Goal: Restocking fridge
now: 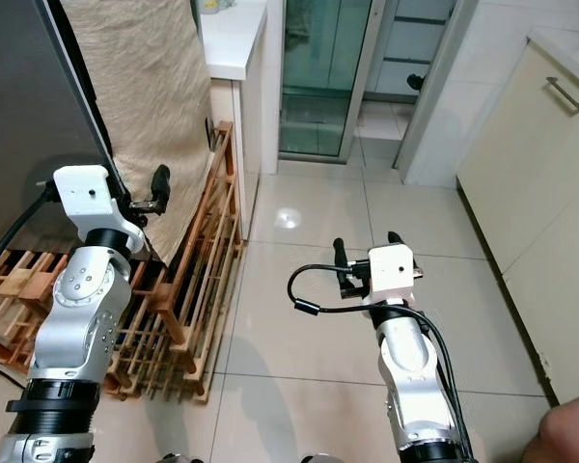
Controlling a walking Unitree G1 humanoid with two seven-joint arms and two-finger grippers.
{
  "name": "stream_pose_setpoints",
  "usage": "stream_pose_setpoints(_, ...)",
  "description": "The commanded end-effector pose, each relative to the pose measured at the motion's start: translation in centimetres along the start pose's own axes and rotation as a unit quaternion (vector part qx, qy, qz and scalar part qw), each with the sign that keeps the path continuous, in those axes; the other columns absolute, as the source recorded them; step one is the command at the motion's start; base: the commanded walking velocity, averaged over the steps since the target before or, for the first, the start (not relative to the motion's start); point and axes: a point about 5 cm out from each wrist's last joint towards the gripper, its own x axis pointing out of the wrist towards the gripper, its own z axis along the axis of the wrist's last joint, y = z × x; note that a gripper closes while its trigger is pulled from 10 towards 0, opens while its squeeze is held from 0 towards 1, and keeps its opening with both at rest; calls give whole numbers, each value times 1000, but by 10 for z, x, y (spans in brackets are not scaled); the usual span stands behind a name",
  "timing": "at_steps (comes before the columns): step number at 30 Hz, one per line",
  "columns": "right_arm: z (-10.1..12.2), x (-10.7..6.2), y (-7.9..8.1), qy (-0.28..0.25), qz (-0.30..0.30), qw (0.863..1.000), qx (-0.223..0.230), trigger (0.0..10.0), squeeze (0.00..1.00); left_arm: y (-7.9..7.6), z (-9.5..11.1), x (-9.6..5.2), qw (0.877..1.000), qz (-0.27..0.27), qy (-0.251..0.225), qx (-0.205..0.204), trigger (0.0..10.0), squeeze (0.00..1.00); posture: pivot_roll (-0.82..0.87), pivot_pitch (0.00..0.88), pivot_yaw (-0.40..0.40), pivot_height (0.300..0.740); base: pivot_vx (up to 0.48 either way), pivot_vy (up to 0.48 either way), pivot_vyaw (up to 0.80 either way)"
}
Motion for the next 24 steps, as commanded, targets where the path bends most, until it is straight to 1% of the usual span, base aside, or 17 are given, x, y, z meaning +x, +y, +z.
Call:
stream_pose_setpoints(1,2,0,-4,-3,-3,1000,-5,10000,0,-6,8,3,1000,6,-10,0,10000,0,-144,0,2,740,0,0,0)
stream_pose_setpoints(8,3,-2,-5,-3,-4,1000,-6,10000,0,-14,14,9,1000,1,-20,-21,10000,0,-150,0,3,740,0,0,0)
stream_pose_setpoints(11,6,-4,-2,-12,8,1000,-1,10000,0,-17,19,10,999,-9,-28,-19,10000,0,-153,0,3,740,0,0,0)
stream_pose_setpoints(16,9,-6,3,-19,28,999,2,10000,0,-19,18,11,999,-11,-26,-16,10000,0,-157,0,6,740,0,0,0)
stream_pose_setpoints(18,8,-7,6,-17,36,999,7,10000,0,-20,18,12,1000,-10,-26,-15,10000,0,-160,0,9,740,0,0,0)
stream_pose_setpoints(21,8,-12,15,-16,63,998,9,10000,0,-20,20,14,999,-6,-27,-17,10000,0,-161,0,9,740,0,0,0)
stream_pose_setpoints(24,7,-14,19,-14,78,997,13,10000,0,-20,19,15,1000,-1,-24,-19,10000,0,-164,0,10,740,0,0,0)
